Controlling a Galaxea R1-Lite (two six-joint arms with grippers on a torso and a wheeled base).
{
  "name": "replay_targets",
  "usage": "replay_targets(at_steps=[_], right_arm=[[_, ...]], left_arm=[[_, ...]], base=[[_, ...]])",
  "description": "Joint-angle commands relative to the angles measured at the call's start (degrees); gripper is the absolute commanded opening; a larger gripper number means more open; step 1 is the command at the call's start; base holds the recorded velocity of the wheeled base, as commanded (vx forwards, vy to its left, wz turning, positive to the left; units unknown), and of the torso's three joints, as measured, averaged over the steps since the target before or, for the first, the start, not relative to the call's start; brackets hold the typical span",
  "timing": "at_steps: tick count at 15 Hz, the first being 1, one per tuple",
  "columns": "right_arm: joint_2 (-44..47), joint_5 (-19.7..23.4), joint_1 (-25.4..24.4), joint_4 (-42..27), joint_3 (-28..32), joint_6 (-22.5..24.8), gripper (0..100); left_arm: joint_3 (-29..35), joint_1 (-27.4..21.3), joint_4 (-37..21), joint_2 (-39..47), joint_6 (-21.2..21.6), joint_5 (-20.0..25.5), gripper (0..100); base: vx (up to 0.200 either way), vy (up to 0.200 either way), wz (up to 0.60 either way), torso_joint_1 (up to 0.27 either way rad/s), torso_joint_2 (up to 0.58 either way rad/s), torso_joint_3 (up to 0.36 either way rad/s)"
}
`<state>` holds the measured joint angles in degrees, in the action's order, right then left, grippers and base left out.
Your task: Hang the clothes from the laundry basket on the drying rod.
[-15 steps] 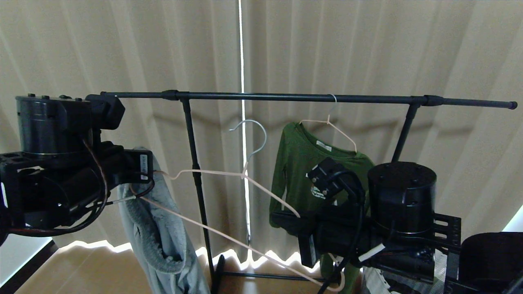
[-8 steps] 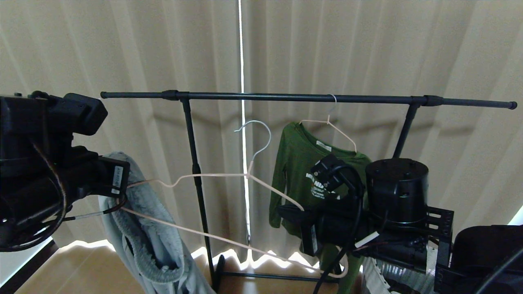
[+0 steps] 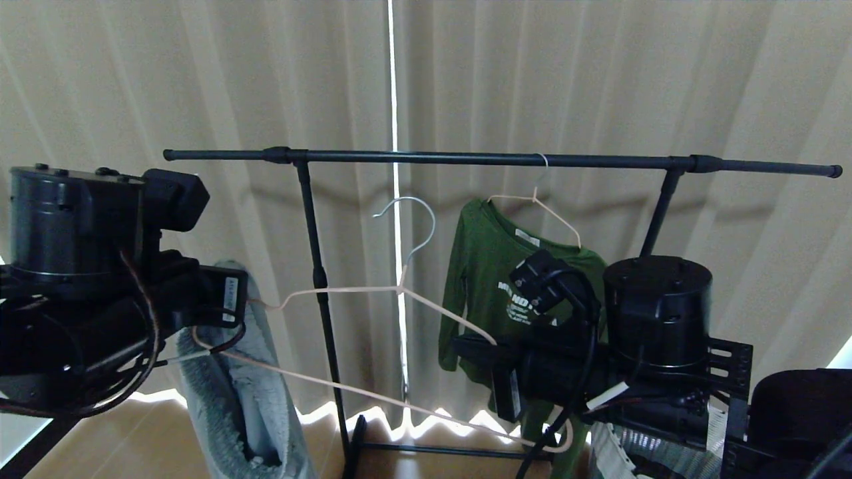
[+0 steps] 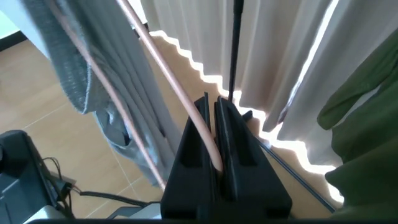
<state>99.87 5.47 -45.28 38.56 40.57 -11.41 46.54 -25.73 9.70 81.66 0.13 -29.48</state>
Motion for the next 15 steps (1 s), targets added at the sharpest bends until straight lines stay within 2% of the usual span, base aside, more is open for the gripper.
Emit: replay_targets(at_steps=[1, 3, 5, 6, 9, 13, 15], right_arm=[[-1.4, 0.1, -0.6, 0.0, -0.9, 0.0, 0], [-2.0, -0.1, -2.2, 0.0, -3.0, -0.2, 0], [-2.2, -1.1, -3.7, -2.1, -2.7, -5.1, 0], [-2.5, -1.5, -3.7, -4.8, -1.8, -5.7, 0], [-3.0, -6.5, -3.6, -12.3, 2.6, -9.0, 0], [0.2, -10.9, -3.4, -12.6, 8.9, -11.4, 0], [1.9, -11.3, -3.3, -12.7, 10.8, -11.4, 0]], left_arm=[[2.2, 0.2, 0.1, 4.6, -1.5, -0.9, 0], [5.7, 0.3, 0.1, 7.5, -3.8, -3.2, 0], [8.6, 1.1, 0.1, 9.5, -5.6, -4.9, 0], [9.1, 1.6, 0.1, 9.8, -5.8, -4.9, 0], [9.4, 2.6, 0.1, 9.7, -6.0, -4.9, 0], [7.8, 2.2, -0.3, 9.5, -5.9, -5.1, 0], [7.9, 0.4, -0.2, 9.4, -6.0, -5.2, 0]], base=[[0.000, 0.000, 0.00, 0.000, 0.00, 0.000], [0.000, 0.000, 0.00, 0.000, 0.00, 0.000], [0.000, 0.000, 0.00, 0.000, 0.00, 0.000], [0.000, 0.000, 0.00, 0.000, 0.00, 0.000], [0.000, 0.000, 0.00, 0.000, 0.00, 0.000], [0.000, 0.000, 0.00, 0.000, 0.00, 0.000], [0.000, 0.000, 0.00, 0.000, 0.00, 0.000]])
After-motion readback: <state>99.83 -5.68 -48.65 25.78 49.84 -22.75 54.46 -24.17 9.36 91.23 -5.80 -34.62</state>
